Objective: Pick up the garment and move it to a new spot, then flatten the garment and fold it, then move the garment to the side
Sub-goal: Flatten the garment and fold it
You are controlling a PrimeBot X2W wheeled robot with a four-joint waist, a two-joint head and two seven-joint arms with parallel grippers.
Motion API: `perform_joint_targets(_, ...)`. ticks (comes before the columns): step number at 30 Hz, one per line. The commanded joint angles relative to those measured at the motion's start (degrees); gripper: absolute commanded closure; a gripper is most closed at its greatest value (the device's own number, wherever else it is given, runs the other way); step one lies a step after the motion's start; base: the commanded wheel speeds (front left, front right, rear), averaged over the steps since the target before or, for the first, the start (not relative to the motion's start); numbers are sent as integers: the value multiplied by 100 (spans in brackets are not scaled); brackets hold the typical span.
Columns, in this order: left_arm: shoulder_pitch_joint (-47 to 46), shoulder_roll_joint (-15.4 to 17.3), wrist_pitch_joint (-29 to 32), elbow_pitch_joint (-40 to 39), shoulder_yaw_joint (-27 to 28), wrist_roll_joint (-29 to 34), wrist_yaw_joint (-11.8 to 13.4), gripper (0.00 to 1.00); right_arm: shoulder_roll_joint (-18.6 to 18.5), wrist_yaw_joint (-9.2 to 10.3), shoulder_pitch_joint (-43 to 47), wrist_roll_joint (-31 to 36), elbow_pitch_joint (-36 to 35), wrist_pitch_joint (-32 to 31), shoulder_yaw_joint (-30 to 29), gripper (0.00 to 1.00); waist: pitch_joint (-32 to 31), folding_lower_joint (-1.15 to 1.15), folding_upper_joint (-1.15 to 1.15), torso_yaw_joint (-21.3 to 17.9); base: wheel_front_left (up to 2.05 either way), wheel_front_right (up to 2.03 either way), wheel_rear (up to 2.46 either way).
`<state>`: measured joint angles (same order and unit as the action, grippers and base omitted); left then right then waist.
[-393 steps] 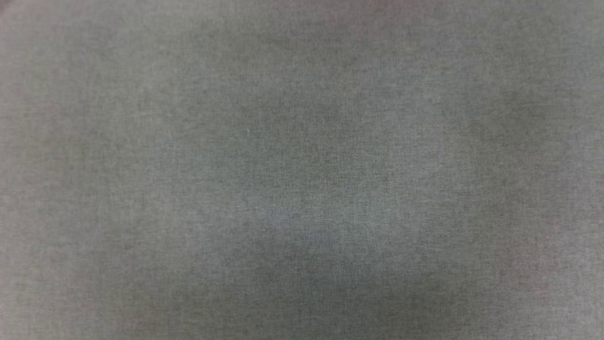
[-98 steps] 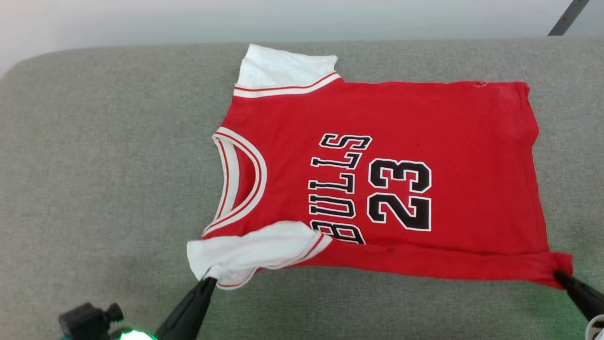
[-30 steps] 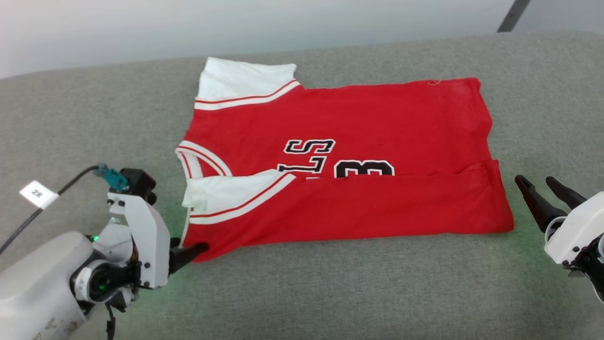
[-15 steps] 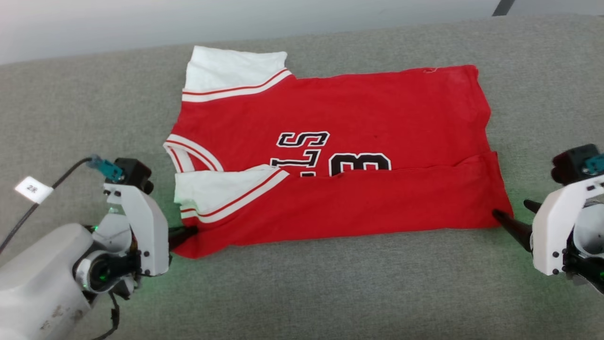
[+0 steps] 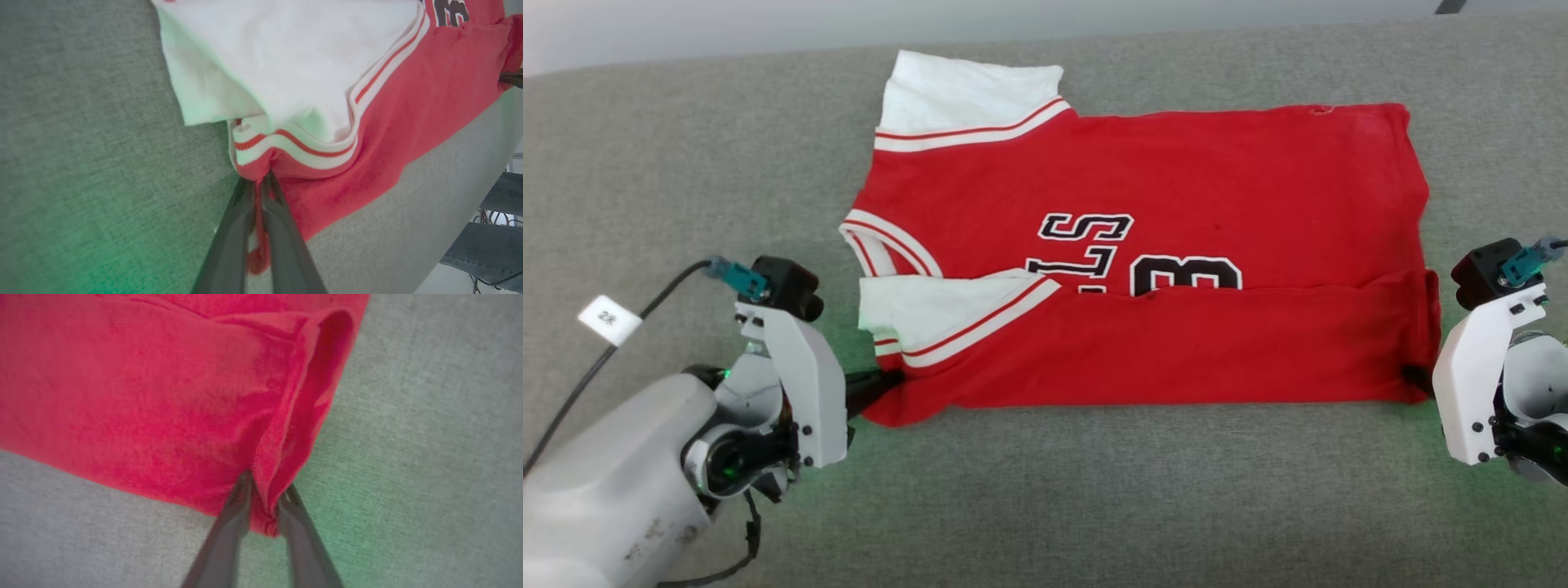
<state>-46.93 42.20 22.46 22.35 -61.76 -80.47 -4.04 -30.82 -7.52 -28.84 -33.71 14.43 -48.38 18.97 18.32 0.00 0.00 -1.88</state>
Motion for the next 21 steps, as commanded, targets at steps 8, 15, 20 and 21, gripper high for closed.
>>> perform_joint_targets(8,562,222,-305,-462,-40,-16,5,100,-398,7,482,-304,-215,149,-32,100,-204,0,0,145,0,0,0)
perform_joint_targets(15,1168,689,-596,-1575,20,-247,279,100,-807,6,1099,-654,-834,-116,-155,100,-287,0,0,223,0,0,0)
perform_joint_targets(20,1622,1078,-807,-2375,5,-339,559,100,-1001,6,1544,-860,-1177,-333,-302,100,-315,0,0,250,0,0,0)
perform_joint_targets(21,1702,1138,-845,-2498,-7,-332,616,100,-1020,6,1613,-882,-1233,-355,-331,100,-318,0,0,255,0,0,0)
